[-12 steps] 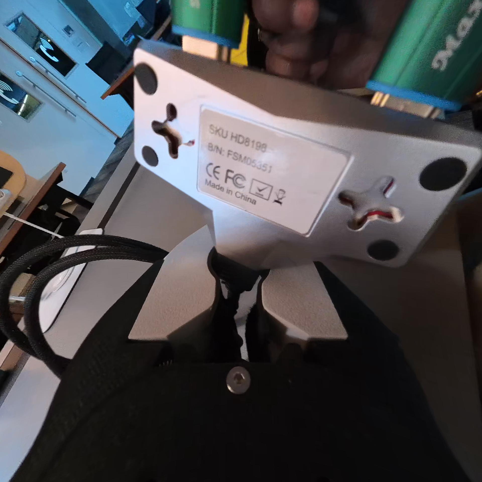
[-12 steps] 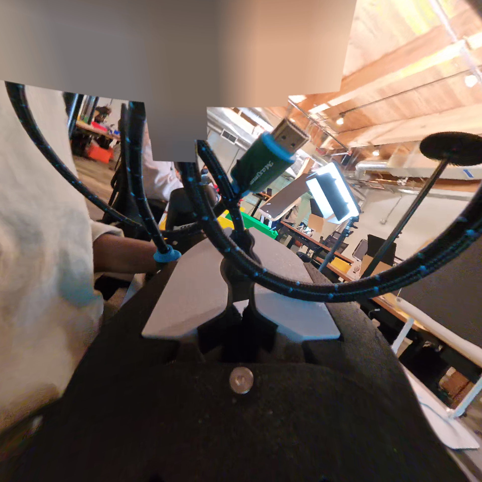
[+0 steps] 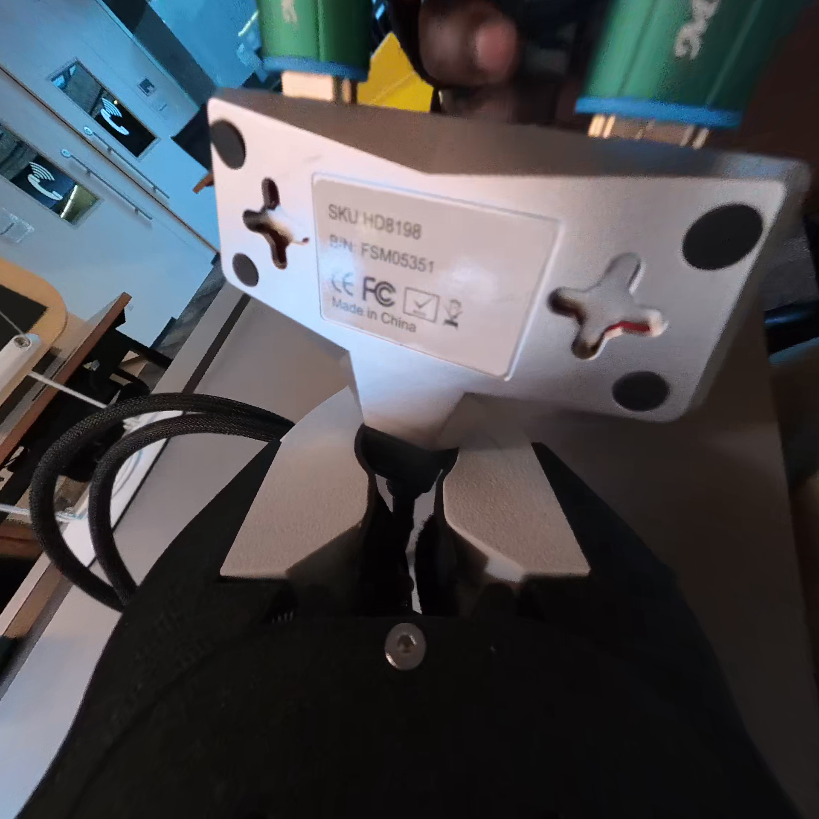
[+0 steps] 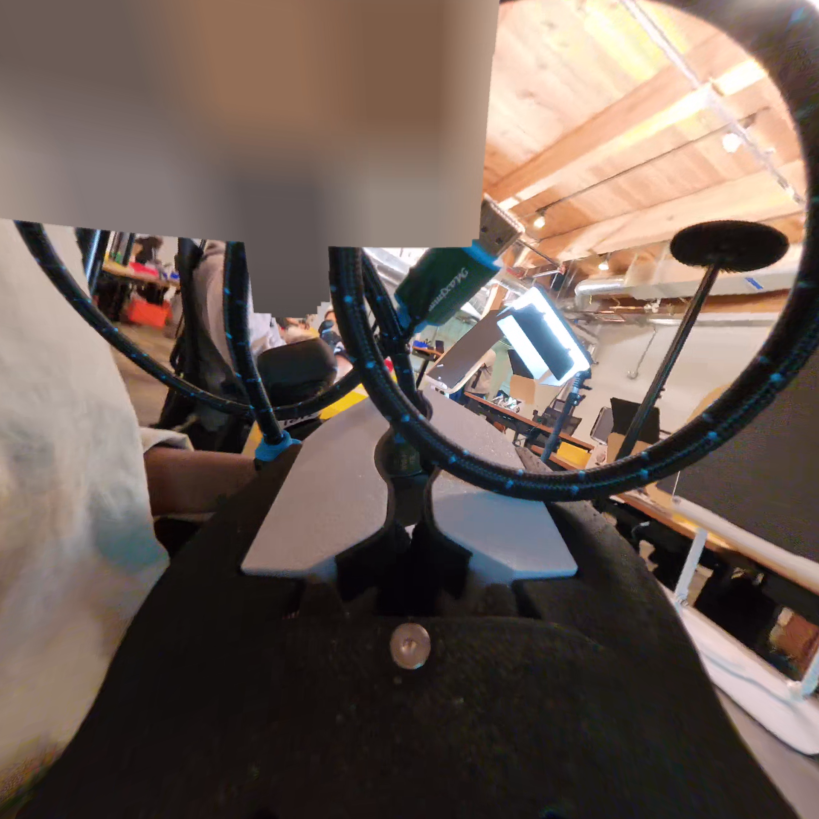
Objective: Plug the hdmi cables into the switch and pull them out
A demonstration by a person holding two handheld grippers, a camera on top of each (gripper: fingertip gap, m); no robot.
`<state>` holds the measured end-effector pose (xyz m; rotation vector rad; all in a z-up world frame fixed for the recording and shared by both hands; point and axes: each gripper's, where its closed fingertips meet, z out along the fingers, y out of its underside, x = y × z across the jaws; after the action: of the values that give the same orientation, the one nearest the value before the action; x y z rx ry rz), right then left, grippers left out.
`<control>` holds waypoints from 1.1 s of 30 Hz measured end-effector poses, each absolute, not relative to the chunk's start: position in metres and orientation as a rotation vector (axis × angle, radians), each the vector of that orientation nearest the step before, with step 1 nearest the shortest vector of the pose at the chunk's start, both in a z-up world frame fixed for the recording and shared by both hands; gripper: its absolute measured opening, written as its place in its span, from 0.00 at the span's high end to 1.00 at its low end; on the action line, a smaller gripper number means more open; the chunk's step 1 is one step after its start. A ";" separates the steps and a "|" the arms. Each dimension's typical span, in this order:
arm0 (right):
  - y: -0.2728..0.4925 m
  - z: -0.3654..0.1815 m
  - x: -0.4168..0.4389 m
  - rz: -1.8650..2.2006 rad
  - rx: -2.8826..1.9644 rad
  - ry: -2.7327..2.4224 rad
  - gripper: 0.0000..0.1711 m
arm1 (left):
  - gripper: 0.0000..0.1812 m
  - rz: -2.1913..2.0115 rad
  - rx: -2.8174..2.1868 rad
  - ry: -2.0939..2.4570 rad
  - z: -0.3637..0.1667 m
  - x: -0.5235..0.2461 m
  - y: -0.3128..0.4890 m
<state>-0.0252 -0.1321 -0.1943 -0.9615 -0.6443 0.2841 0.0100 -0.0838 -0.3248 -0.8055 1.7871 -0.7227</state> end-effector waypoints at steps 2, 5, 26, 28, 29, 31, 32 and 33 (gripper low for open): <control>-0.136 -0.192 -0.030 0.254 -0.948 -0.681 0.98 | 0.88 -0.752 -0.795 1.774 -0.321 0.009 -0.086; -0.147 -0.180 -0.026 0.280 -0.857 -0.643 0.96 | 0.89 -0.667 -0.874 1.823 -0.335 0.009 -0.075; -0.130 -0.206 0.074 0.205 -1.483 -0.283 0.96 | 0.89 -1.083 -1.093 1.366 -0.281 0.005 -0.046; -0.133 -0.199 0.073 0.164 -1.488 -0.299 0.96 | 0.89 -1.104 -1.089 1.337 -0.278 0.003 -0.044; -0.135 -0.196 0.073 0.138 -1.495 -0.311 0.96 | 0.89 -1.116 -1.079 1.326 -0.276 0.003 -0.044; -0.139 -0.190 0.069 0.101 -1.500 -0.331 0.96 | 0.89 -1.136 -1.062 1.307 -0.274 0.002 -0.046; -0.140 -0.187 0.067 0.090 -1.495 -0.336 0.96 | 0.89 -1.147 -1.047 1.307 -0.273 0.002 -0.048; -0.142 -0.184 0.065 0.083 -1.487 -0.337 0.96 | 0.89 -1.160 -1.022 1.320 -0.272 0.001 -0.051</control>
<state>0.0653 -0.1416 -0.1841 -1.4869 -0.3367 0.0826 0.0014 -0.0511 -0.2721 -1.0219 1.3198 -1.1596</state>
